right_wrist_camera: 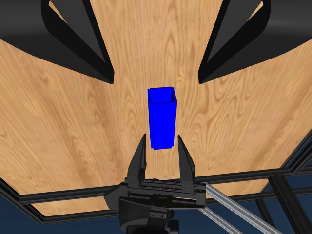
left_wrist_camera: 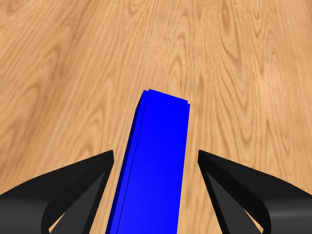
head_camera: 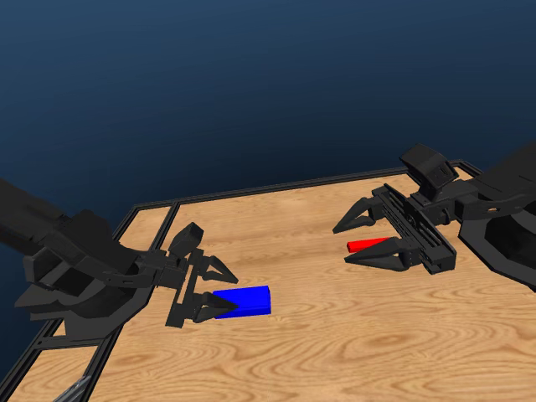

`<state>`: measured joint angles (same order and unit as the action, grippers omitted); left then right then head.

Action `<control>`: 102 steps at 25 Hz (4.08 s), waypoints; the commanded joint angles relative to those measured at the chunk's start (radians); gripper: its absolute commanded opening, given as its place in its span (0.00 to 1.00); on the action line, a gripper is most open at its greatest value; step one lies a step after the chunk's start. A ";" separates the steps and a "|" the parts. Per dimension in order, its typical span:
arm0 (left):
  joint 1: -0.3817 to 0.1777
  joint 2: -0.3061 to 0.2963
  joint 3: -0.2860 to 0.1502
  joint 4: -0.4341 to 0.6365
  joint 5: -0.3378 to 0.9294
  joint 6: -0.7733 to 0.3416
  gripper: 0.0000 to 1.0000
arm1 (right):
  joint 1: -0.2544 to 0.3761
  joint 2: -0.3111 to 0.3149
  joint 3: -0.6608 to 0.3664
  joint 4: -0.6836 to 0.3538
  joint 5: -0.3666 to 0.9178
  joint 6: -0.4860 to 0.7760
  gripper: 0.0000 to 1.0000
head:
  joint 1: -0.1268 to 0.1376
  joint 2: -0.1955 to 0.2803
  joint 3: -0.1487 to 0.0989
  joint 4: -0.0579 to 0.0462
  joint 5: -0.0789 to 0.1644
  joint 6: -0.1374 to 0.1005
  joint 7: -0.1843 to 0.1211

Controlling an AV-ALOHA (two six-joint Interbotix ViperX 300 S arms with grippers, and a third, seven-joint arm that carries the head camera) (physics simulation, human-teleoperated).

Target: Insert peg into socket

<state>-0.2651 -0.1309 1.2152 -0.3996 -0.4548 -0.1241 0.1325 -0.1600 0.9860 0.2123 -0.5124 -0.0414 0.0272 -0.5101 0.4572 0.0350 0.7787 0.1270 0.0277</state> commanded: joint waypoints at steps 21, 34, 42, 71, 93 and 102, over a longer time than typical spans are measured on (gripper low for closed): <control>-0.046 0.196 -0.026 0.061 -0.090 -0.170 0.00 | -0.048 -0.013 0.150 0.016 -0.067 0.120 1.00 | -0.021 0.044 -0.028 -0.007 -0.002 -0.009 -0.020; -0.009 0.237 -0.093 0.120 -0.094 -0.159 0.00 | -0.192 -0.126 0.268 -0.028 0.143 0.111 1.00 | -0.095 0.130 -0.072 -0.049 -0.131 -0.103 -0.133; 0.021 0.241 -0.118 0.162 -0.097 -0.169 0.00 | -0.250 -0.122 0.280 -0.075 0.260 0.141 1.00 | -0.093 0.190 -0.112 -0.048 -0.133 -0.105 -0.142; 0.035 0.211 -0.116 0.187 -0.134 -0.176 0.00 | -0.200 -0.105 0.195 -0.104 0.237 0.147 0.00 | -0.079 0.198 -0.112 -0.042 -0.096 -0.092 -0.121; -0.054 -0.007 -0.119 0.025 -0.222 0.107 0.00 | 0.057 -0.019 -0.309 -0.343 0.825 0.396 0.00 | -0.014 0.142 -0.060 -0.012 -0.061 -0.036 -0.035; -0.086 0.039 -0.148 0.018 -0.238 0.097 0.00 | 0.066 0.063 -0.396 -0.391 0.879 0.432 0.00 | 0.005 0.135 -0.051 -0.009 -0.033 -0.041 -0.032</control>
<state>-0.3409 -0.0926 1.0979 -0.3856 -0.6531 -0.0250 0.2057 -0.0939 0.6255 -0.1710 0.3702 0.3817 0.0255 -0.3605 0.4141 0.0254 0.7441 0.0897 -0.0059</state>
